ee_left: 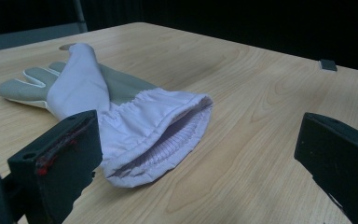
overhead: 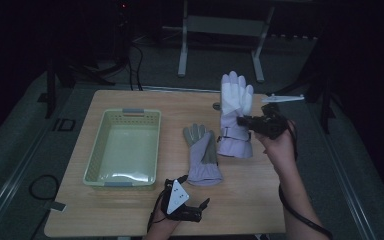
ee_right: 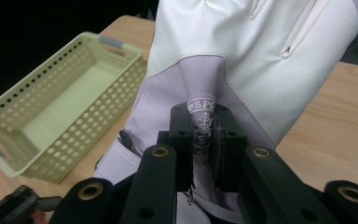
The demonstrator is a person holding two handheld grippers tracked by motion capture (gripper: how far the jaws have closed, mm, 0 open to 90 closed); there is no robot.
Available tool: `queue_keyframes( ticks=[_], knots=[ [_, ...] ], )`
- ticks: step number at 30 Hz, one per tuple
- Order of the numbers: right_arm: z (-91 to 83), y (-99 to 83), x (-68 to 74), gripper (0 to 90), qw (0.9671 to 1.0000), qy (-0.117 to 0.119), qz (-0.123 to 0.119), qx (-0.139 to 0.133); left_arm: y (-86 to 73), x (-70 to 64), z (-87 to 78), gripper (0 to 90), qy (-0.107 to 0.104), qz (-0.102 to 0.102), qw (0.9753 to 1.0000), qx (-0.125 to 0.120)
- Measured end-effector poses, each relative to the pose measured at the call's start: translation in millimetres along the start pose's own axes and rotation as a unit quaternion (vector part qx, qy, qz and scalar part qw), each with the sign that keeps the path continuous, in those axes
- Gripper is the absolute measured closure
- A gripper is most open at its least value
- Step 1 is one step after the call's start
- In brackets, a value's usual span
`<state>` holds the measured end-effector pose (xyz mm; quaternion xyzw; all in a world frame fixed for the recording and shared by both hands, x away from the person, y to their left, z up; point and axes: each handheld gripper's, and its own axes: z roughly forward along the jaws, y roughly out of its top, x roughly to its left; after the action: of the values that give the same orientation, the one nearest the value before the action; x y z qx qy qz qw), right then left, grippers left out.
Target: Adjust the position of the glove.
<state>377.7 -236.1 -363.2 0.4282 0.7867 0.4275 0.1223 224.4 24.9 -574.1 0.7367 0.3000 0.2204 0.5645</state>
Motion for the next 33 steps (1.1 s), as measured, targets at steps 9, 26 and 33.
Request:
queue_keyframes(
  ticks=[9, 26, 33],
  knots=[
    [48.4, -18.6, 36.1, 80.5, 0.9988, 0.009, -0.003, 0.049, -0.2, 0.2, -0.5, 1.0, -0.002, 0.000, 1.0000, -0.002],
    [121.9, -65.9, 37.7, 80.2, 0.9909, -0.018, 0.035, 0.129, -0.3, -0.9, -0.5, 1.0, 0.010, 0.004, 0.9999, -0.002],
    [131.6, -72.4, 31.9, 79.9, 0.9888, -0.024, 0.040, 0.142, -0.3, -0.7, -0.5, 1.0, 0.010, 0.005, 0.9999, -0.001]
  ],
)
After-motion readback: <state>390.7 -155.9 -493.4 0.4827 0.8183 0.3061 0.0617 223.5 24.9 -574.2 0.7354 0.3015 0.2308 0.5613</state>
